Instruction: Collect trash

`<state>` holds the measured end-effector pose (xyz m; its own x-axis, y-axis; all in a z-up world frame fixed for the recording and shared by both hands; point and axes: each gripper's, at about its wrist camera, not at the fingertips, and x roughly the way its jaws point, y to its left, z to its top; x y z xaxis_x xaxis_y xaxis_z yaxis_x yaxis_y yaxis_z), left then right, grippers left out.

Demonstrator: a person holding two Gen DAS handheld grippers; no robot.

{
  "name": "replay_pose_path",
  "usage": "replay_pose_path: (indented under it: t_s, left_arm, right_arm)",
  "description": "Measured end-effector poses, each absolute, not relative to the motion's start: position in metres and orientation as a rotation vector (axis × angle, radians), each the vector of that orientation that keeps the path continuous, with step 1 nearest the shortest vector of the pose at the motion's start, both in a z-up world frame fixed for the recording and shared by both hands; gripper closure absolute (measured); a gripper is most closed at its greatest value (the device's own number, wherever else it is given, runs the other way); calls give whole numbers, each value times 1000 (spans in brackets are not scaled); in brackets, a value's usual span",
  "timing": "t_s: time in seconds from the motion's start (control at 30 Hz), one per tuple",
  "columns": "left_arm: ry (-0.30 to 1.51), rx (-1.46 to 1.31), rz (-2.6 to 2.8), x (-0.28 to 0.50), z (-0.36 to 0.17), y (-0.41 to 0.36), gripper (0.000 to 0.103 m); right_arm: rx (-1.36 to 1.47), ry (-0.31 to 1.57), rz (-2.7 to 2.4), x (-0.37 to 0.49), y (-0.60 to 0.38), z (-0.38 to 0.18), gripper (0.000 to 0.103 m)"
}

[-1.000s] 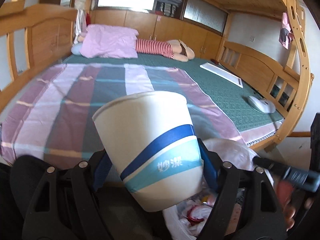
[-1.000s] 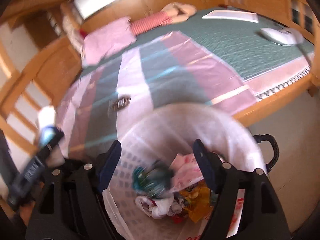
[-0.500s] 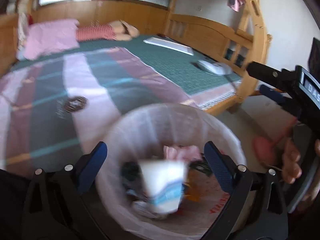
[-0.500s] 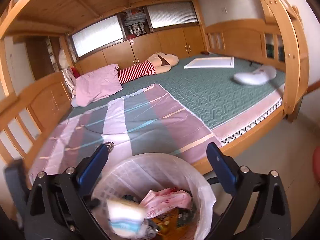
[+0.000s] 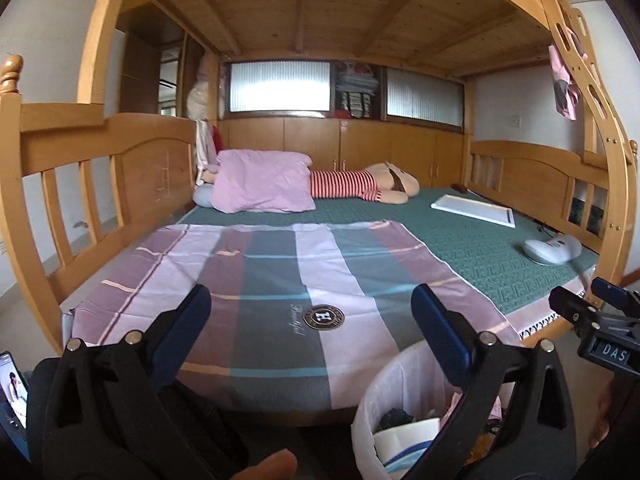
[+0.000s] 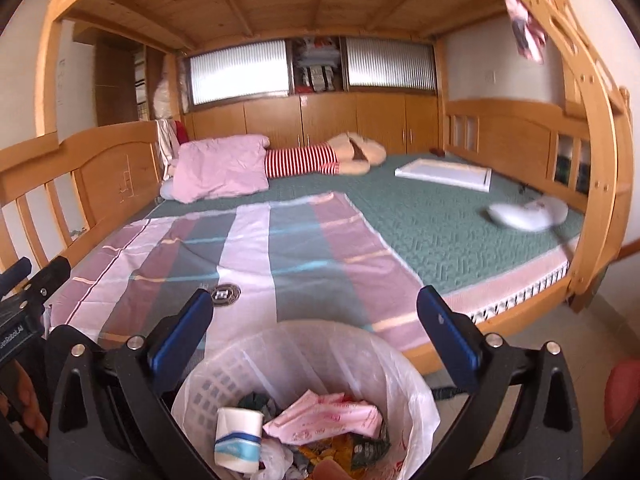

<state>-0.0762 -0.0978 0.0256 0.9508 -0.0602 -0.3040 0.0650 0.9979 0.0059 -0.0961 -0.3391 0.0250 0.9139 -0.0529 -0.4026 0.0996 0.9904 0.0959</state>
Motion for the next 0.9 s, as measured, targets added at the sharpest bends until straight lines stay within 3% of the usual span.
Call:
replay_pose_path:
  t_s: [0.9]
  left_arm:
    - [439, -6, -116, -59, 12, -98, 3]
  right_arm:
    - [35, 361, -86, -100, -318, 30, 3]
